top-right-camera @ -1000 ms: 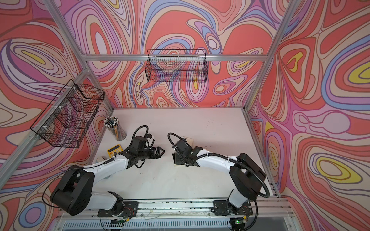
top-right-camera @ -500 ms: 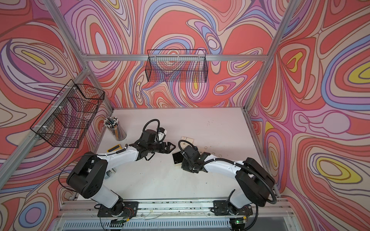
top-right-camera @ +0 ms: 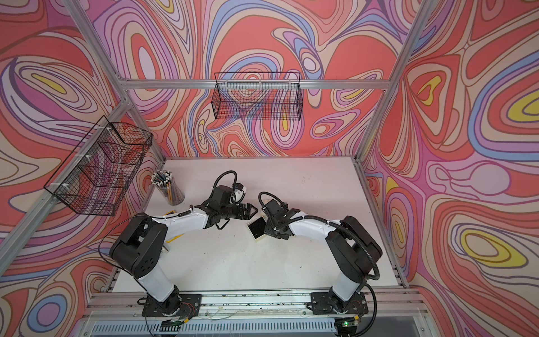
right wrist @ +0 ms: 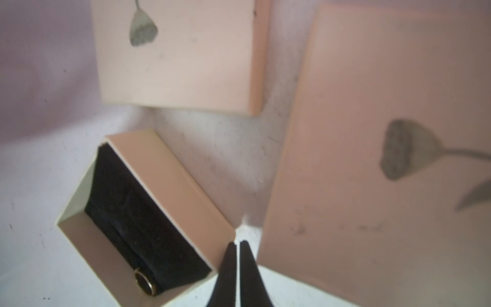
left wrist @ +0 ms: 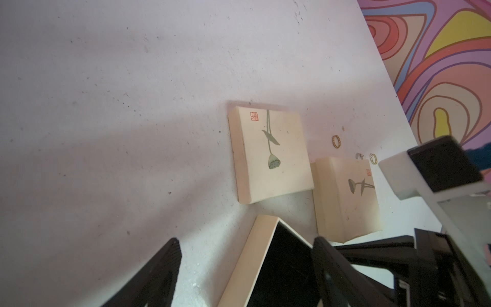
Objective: Take the rings out of the lift-off lid box
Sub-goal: Adjust the jewelry box at the center of the board.
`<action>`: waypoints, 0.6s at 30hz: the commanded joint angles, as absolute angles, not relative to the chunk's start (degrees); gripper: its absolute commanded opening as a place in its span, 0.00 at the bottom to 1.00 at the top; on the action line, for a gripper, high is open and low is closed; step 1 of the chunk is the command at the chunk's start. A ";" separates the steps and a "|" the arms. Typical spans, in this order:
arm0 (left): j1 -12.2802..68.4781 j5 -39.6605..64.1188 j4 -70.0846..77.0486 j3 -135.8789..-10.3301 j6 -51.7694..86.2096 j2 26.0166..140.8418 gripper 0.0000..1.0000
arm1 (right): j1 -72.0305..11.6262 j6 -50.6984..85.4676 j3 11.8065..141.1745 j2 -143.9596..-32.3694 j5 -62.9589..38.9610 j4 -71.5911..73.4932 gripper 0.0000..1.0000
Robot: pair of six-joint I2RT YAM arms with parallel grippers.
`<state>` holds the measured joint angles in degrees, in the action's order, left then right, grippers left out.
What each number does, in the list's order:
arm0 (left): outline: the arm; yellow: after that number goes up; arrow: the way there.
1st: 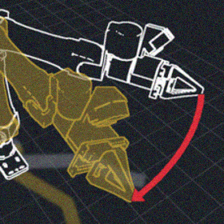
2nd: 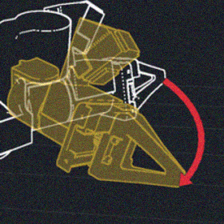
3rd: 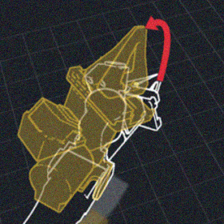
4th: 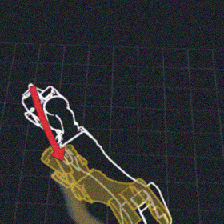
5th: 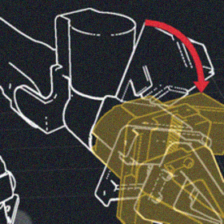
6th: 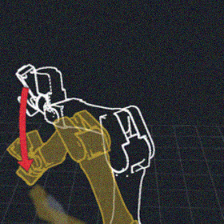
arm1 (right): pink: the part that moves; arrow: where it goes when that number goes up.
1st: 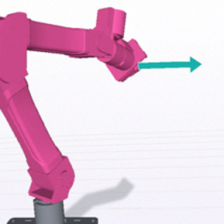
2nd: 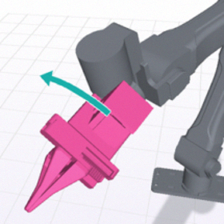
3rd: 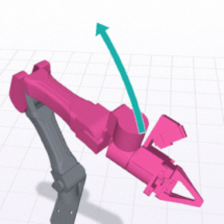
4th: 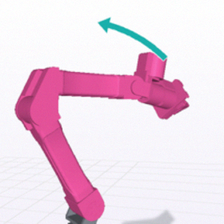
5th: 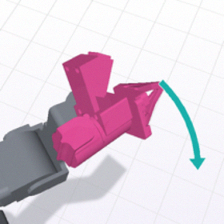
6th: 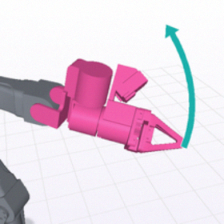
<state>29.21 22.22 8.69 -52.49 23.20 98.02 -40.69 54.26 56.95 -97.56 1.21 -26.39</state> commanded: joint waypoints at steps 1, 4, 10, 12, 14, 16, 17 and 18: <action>29.27 19.82 7.49 -51.25 21.41 97.27 0.79 | -40.45 50.69 61.36 -101.14 1.81 -25.22 0.06; 29.28 19.26 6.43 -49.74 20.79 96.14 0.75 | -40.03 48.58 64.96 -105.41 0.23 -23.90 0.05; 29.27 17.17 5.66 -43.93 21.12 91.86 0.71 | -39.31 45.48 71.25 -111.01 -1.31 -23.77 0.04; 29.27 16.52 4.60 -42.30 21.00 90.03 0.70 | -38.99 45.18 71.88 -112.02 -3.13 -21.37 0.04; 29.27 15.82 3.70 -40.81 20.97 88.19 0.69 | -38.69 44.73 73.00 -113.16 -5.27 -19.51 0.04; 29.27 15.24 2.78 -39.21 21.22 86.05 0.67 | -38.67 43.75 75.25 -114.73 -6.95 -19.42 0.04; 29.31 14.97 2.16 -38.46 21.35 84.89 0.66 | -38.67 42.90 76.62 -115.73 -8.39 -19.47 0.04; 29.28 14.90 1.80 -37.73 21.46 83.85 0.66 | -38.57 41.65 78.13 -116.63 -10.14 -19.86 0.04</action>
